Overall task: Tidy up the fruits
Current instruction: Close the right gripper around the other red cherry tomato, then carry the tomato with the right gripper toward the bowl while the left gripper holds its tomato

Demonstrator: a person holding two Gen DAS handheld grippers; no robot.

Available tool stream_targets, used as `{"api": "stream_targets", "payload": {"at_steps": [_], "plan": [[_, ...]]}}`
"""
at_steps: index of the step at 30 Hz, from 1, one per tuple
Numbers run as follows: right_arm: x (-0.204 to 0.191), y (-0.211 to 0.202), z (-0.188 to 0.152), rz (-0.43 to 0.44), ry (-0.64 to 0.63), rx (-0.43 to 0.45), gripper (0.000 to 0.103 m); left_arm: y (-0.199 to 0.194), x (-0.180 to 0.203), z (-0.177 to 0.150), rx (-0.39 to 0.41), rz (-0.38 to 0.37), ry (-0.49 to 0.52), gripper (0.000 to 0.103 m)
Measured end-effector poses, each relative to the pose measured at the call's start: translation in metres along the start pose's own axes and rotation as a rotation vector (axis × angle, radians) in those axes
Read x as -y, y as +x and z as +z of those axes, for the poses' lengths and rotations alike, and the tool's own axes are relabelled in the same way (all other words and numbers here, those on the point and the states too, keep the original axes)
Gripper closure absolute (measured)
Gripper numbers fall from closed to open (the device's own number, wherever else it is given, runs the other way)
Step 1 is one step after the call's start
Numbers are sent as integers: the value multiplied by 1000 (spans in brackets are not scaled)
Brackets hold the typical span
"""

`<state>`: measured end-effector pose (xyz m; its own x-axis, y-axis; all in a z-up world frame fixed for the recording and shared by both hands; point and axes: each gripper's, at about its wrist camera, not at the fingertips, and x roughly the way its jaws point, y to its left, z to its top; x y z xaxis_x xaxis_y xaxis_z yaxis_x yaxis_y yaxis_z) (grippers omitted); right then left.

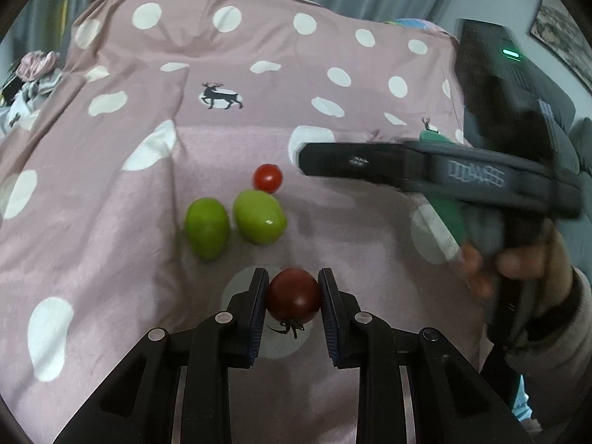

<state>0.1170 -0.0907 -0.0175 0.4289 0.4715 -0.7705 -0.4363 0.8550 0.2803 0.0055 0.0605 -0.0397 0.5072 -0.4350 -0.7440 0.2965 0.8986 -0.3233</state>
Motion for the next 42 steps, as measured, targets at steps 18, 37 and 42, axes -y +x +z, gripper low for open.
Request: {"api": "stream_targets", "payload": {"at_steps": [18, 37, 42], "plan": [[0, 71, 17, -129, -37, -111, 70, -1, -11, -2, 7, -25, -20, 75], [1, 21, -2, -77, 2, -36, 75, -9, 1, -2, 23, -2, 10, 75], [-3, -5, -10, -65, 1, 1, 75, -14, 9, -2, 27, 1, 25, 75]]}}
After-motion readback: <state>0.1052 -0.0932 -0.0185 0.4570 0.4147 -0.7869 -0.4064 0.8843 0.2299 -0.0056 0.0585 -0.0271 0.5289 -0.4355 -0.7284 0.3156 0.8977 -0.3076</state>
